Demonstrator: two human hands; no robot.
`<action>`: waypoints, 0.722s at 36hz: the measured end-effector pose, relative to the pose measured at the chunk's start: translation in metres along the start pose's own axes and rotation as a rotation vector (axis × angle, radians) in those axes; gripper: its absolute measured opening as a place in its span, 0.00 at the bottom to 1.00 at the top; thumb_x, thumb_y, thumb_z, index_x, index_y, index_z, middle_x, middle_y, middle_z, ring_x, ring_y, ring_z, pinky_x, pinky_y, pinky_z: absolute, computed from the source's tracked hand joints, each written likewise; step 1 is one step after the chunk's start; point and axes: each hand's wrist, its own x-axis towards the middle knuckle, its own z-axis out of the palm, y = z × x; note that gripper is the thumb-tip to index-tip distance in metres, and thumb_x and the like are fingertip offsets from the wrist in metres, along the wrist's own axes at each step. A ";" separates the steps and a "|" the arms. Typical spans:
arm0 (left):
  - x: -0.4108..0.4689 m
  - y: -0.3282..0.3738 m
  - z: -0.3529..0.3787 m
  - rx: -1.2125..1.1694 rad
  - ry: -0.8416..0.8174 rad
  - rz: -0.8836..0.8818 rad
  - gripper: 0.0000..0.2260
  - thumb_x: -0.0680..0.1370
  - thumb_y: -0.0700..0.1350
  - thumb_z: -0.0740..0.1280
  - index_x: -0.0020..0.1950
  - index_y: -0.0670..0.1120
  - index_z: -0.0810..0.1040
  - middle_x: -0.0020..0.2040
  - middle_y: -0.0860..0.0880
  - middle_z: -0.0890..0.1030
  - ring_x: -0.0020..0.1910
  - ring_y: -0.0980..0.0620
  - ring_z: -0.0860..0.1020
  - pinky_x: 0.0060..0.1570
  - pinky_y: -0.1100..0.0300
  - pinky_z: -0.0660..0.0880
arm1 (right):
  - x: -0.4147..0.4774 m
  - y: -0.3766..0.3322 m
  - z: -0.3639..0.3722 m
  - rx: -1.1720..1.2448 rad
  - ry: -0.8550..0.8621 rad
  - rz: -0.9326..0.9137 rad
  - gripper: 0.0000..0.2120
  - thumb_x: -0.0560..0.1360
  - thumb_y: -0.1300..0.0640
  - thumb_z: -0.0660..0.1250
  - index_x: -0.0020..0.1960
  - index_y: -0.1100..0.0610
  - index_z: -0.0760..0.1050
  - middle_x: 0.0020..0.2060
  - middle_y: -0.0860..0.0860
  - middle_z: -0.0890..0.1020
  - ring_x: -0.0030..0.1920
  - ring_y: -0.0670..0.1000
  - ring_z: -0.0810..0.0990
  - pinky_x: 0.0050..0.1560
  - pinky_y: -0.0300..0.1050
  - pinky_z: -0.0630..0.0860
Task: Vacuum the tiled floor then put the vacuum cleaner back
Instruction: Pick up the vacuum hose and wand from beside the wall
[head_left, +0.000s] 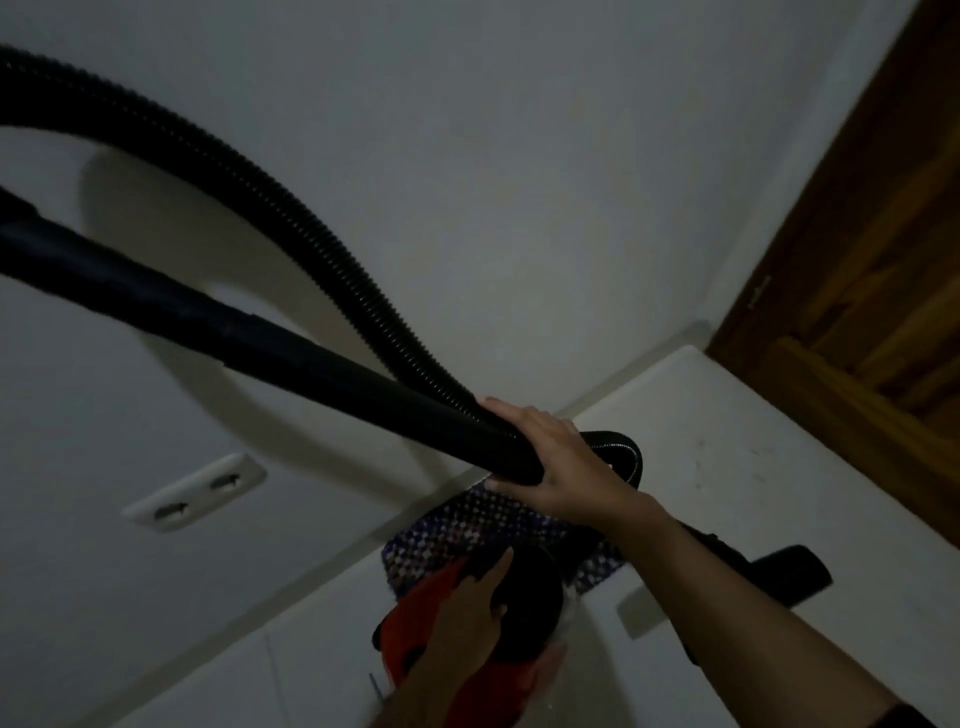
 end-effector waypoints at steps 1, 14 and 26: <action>-0.012 -0.002 -0.004 0.012 -0.019 0.008 0.29 0.81 0.42 0.58 0.77 0.59 0.49 0.35 0.51 0.67 0.28 0.57 0.63 0.29 0.66 0.60 | -0.008 -0.013 0.000 -0.021 0.023 0.002 0.37 0.74 0.44 0.69 0.73 0.35 0.49 0.56 0.48 0.74 0.55 0.43 0.68 0.57 0.42 0.63; -0.143 -0.043 -0.003 0.142 0.026 0.256 0.26 0.80 0.41 0.58 0.77 0.52 0.55 0.70 0.46 0.71 0.66 0.48 0.71 0.64 0.59 0.68 | -0.116 -0.143 0.054 -0.141 0.205 0.126 0.37 0.71 0.41 0.64 0.72 0.33 0.46 0.52 0.50 0.74 0.53 0.48 0.71 0.55 0.44 0.62; -0.184 -0.165 0.072 0.160 -0.081 0.292 0.29 0.79 0.41 0.62 0.77 0.57 0.55 0.69 0.46 0.72 0.67 0.49 0.70 0.67 0.52 0.70 | -0.211 -0.160 0.195 -0.155 0.328 0.135 0.35 0.72 0.42 0.65 0.73 0.37 0.50 0.53 0.52 0.76 0.54 0.52 0.75 0.57 0.53 0.69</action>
